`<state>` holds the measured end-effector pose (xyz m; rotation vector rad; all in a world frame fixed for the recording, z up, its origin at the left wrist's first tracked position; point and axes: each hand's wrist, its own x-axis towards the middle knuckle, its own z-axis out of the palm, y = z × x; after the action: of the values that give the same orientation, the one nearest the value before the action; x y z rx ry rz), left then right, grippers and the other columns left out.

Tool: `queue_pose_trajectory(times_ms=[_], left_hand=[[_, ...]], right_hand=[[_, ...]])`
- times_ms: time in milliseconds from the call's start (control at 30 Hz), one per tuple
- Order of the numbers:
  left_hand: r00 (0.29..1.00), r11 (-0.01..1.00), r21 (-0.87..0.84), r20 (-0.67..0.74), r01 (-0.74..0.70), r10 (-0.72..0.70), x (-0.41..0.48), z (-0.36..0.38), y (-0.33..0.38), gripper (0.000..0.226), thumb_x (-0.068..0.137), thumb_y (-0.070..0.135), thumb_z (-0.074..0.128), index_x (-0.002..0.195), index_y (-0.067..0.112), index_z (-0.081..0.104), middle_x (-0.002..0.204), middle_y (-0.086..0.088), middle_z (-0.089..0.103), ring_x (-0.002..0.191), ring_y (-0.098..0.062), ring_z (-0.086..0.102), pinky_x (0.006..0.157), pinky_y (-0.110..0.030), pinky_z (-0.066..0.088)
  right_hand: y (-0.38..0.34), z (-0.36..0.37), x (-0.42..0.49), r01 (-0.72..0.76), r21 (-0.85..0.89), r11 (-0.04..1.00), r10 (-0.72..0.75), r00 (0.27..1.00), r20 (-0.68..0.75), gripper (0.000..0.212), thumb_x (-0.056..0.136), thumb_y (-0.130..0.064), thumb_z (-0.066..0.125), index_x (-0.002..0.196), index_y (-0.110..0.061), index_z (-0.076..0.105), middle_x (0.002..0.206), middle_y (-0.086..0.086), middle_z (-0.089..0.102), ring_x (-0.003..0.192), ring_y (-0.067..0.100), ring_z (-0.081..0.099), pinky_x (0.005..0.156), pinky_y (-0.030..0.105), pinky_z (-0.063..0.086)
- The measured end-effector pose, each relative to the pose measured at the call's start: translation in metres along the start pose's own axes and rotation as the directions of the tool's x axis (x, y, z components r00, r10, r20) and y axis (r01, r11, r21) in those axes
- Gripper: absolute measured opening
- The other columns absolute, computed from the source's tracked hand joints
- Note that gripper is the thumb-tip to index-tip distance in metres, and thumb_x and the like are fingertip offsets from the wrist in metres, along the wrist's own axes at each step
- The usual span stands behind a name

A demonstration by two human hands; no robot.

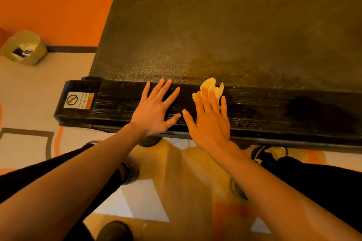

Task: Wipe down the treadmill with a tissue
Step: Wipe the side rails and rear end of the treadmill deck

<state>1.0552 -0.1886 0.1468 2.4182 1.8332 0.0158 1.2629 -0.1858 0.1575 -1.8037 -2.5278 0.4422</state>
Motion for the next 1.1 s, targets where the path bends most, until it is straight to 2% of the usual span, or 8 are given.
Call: queue_pose_trajectory(times_ms=[167,333,500,633,767,867,967,1100], left_hand=[[1.000,1.000,0.001,0.002,-0.015,0.015,0.001,0.001,0.001,0.083,0.097,0.074,0.023,0.165,0.026,0.023,0.173,-0.011,0.014,0.160,-0.031,0.005,0.124,-0.067,0.002],[1.000,1.000,-0.002,0.004,-0.011,0.011,-0.001,-0.003,0.000,0.083,0.098,0.072,0.026,0.165,0.024,0.024,0.173,-0.012,0.013,0.160,-0.032,0.005,0.123,-0.068,0.003],[0.999,1.000,-0.002,-0.025,-0.024,0.024,0.000,0.000,0.000,0.082,0.098,0.071,0.028,0.164,0.022,0.027,0.172,-0.013,0.017,0.159,-0.033,0.010,0.123,-0.069,0.006],[1.000,1.000,-0.010,-0.023,-0.014,0.014,0.000,0.002,0.001,0.082,0.097,0.070,0.029,0.164,0.023,0.026,0.172,-0.013,0.016,0.160,-0.032,0.008,0.122,-0.070,0.005],[1.000,0.999,-0.038,-0.030,-0.009,0.008,0.000,0.002,0.002,0.081,0.097,0.070,0.031,0.164,0.023,0.028,0.171,-0.012,0.018,0.160,-0.032,0.009,0.123,-0.069,0.003],[0.999,0.999,-0.034,-0.031,-0.012,0.011,-0.001,0.002,0.001,0.081,0.097,0.069,0.032,0.163,0.023,0.029,0.171,-0.013,0.019,0.160,-0.032,0.010,0.123,-0.069,0.004],[0.999,1.000,-0.022,-0.045,-0.021,0.020,0.000,0.002,0.001,0.080,0.098,0.068,0.033,0.163,0.022,0.029,0.171,-0.013,0.020,0.159,-0.033,0.012,0.123,-0.069,0.006],[0.999,1.000,-0.002,-0.038,-0.010,0.010,0.000,0.004,0.001,0.082,0.097,0.070,0.029,0.164,0.022,0.028,0.172,-0.012,0.018,0.160,-0.032,0.010,0.124,-0.068,0.004]], right_hand=[[-0.003,-0.002,0.018,0.022,0.012,1.000,-0.022,0.999,0.029,0.092,0.090,-0.066,-0.016,0.167,-0.020,0.008,0.174,0.006,-0.003,0.160,0.024,-0.013,0.128,0.052,-0.010],[0.019,-0.005,0.011,0.038,0.011,0.999,-0.038,0.999,-0.018,0.083,0.098,-0.068,0.000,0.166,-0.024,0.017,0.174,0.001,0.007,0.161,0.019,-0.003,0.128,0.051,-0.007],[0.060,-0.010,-0.003,-0.100,-0.004,0.995,0.100,0.994,-0.033,0.084,0.097,-0.071,0.001,0.166,-0.025,0.014,0.174,-0.002,0.003,0.160,0.017,-0.006,0.127,0.048,-0.011],[0.032,-0.013,0.005,-0.185,0.051,0.981,0.185,0.983,0.008,0.093,0.089,-0.071,-0.011,0.166,-0.021,0.005,0.174,0.002,-0.004,0.160,0.021,-0.011,0.127,0.048,-0.014],[-0.011,-0.006,0.023,0.003,0.060,0.998,-0.007,0.998,0.070,0.095,0.088,-0.069,-0.016,0.166,-0.020,0.006,0.174,0.003,-0.003,0.160,0.022,-0.013,0.127,0.050,-0.013],[0.014,-0.013,0.022,0.101,0.046,0.994,-0.103,0.994,0.035,0.084,0.096,-0.068,-0.004,0.165,-0.025,0.016,0.174,0.000,0.006,0.160,0.017,-0.005,0.128,0.051,-0.009],[0.073,-0.024,0.005,0.021,0.027,0.999,-0.020,0.999,-0.032,0.078,0.101,-0.069,0.009,0.164,-0.026,0.023,0.173,-0.001,0.013,0.160,0.017,0.003,0.129,0.052,-0.003],[0.102,-0.031,-0.004,-0.186,0.026,0.982,0.186,0.983,-0.002,0.088,0.096,-0.073,-0.001,0.166,-0.021,0.013,0.174,0.002,0.005,0.160,0.018,-0.005,0.129,0.050,-0.008]])
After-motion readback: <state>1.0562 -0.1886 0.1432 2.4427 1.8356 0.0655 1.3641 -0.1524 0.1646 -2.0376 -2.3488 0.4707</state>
